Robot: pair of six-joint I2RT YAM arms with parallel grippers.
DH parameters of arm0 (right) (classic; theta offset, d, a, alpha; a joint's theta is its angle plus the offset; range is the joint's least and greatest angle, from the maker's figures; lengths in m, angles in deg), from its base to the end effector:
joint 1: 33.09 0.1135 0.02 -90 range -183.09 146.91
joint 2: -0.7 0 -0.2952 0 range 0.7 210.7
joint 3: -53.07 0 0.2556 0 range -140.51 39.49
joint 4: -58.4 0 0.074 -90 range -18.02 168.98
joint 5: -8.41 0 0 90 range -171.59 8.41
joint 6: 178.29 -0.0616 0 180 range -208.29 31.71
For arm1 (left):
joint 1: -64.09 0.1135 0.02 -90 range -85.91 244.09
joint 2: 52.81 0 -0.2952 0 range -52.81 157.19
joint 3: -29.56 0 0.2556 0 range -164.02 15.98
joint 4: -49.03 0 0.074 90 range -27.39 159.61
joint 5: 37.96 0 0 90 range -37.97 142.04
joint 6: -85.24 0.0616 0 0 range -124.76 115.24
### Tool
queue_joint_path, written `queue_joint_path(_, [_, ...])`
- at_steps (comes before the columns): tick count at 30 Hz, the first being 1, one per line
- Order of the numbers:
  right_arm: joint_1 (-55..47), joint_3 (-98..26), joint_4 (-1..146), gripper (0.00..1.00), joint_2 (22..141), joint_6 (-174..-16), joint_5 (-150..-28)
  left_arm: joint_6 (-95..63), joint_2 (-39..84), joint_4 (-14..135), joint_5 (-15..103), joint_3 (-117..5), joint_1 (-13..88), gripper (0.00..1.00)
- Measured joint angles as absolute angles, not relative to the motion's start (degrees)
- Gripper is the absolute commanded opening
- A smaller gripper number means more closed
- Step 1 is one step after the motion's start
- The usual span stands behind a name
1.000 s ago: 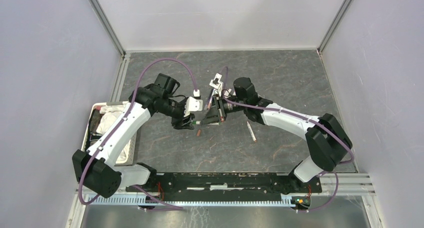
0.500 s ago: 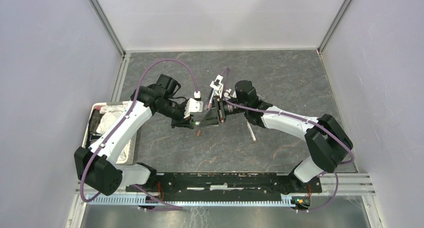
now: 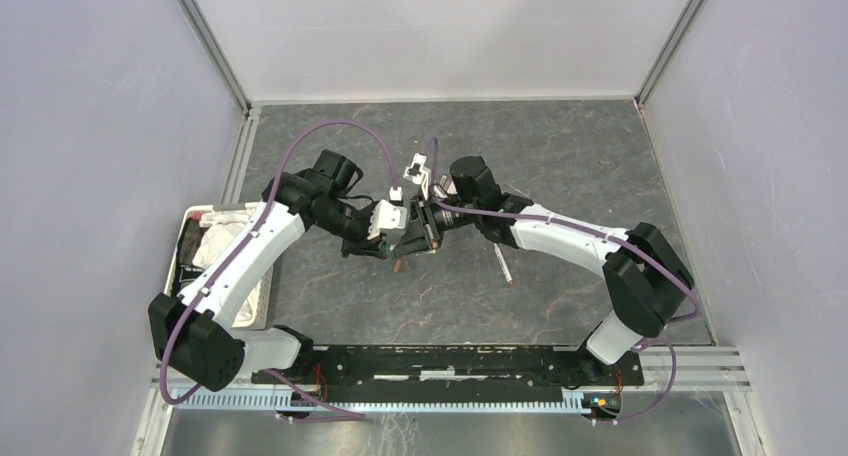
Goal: Open the pen caps
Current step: Open the pen cap from the pen, then place the pen cap at the center of the board.
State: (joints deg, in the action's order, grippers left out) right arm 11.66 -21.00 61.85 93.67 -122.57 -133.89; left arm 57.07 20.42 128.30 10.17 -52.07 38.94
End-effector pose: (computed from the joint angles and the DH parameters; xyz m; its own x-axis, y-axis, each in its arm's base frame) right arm 0.2358 0.3024 0.2830 -0.7584 -0.2668 -0.5948 -0.6331 0.0839 0.7695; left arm 0.1880 -0.1337 0.3202 0.0498 0.7018 -0.7106 0.9968 -0.0796 -0.0088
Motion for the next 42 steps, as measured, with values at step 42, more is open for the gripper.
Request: queue_joint_path(42, [-8.71,8.66,84.01,0.00,66.39,-103.47,-63.57,32.96,32.86,93.72,33.12,-34.50,47.32,0.20])
